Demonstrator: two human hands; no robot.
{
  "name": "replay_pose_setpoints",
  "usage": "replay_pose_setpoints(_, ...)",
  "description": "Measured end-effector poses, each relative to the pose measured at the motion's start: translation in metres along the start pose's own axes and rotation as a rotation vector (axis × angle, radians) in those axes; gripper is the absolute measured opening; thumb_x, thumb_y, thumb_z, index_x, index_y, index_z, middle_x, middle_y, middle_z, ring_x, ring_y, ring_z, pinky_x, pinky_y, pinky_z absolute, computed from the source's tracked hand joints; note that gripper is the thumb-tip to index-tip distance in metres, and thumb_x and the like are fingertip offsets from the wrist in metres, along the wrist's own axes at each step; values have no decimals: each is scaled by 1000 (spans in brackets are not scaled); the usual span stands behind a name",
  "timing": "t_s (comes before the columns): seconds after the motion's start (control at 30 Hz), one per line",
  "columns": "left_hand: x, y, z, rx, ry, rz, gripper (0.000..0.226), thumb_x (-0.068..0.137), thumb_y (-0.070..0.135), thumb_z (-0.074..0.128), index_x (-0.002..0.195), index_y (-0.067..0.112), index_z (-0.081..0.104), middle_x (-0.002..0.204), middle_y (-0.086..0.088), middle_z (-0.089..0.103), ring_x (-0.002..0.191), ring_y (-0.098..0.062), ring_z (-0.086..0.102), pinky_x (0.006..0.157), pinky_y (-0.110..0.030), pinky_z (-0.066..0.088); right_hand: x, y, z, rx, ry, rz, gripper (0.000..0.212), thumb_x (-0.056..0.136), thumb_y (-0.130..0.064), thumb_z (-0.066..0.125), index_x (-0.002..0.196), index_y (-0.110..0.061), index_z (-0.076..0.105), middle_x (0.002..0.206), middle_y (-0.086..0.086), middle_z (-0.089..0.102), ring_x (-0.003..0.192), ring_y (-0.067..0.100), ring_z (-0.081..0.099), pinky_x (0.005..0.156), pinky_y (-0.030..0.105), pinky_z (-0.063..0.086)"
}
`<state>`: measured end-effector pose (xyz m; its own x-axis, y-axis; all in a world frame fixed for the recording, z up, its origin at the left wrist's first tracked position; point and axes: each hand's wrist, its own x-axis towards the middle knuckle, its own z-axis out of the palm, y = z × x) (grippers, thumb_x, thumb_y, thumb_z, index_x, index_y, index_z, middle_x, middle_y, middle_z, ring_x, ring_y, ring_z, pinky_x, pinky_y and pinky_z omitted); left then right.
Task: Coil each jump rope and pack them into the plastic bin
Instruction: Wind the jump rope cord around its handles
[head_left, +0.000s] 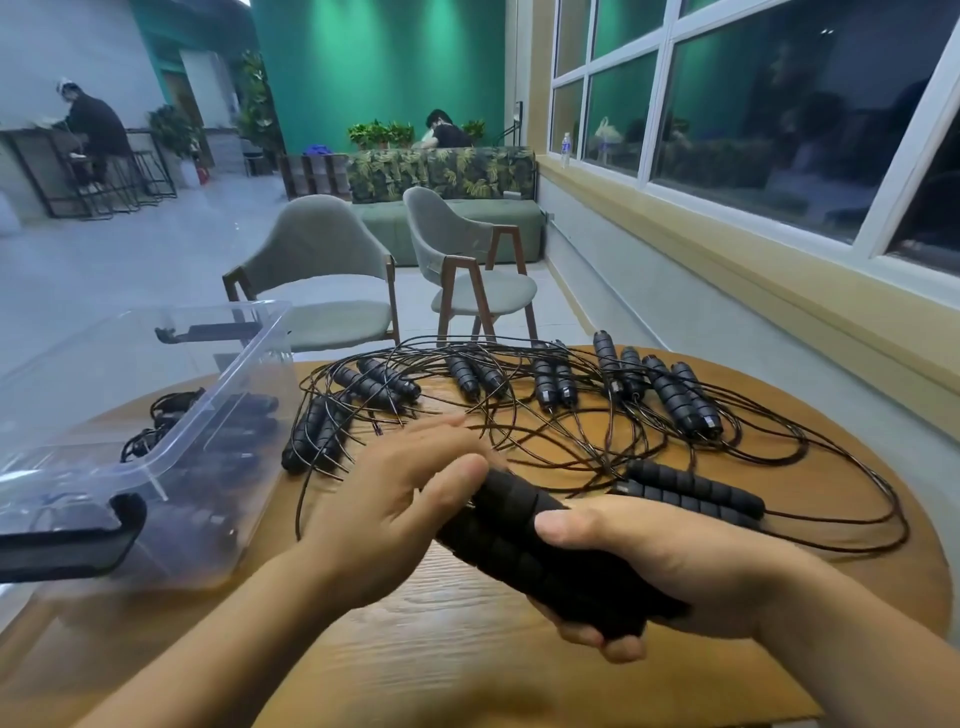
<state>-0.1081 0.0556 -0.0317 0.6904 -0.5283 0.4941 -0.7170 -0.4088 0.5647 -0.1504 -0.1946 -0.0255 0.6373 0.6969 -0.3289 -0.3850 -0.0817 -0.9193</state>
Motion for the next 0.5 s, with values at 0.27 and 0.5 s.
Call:
replay_pose_setpoints(0.27,-2,1,26,-494,158,-258,69,102,65,32,84,6,65,70,-21,55,63,-34,54,58,-36,46,0,-3,-1,109,-35,-84,61,102,-50,66,143,-5,56,99,19,57,73,22,57,50,24,45)
replay_pose_setpoints(0.5,9,10,24,-714,232,-369,78,99,66,46,94,-11,55,82,-39,43,71,-45,46,68,-55,37,9,0,-4,213,-33,-120,59,107,-49,39,133,-2,61,99,20,55,71,24,54,47,26,38)
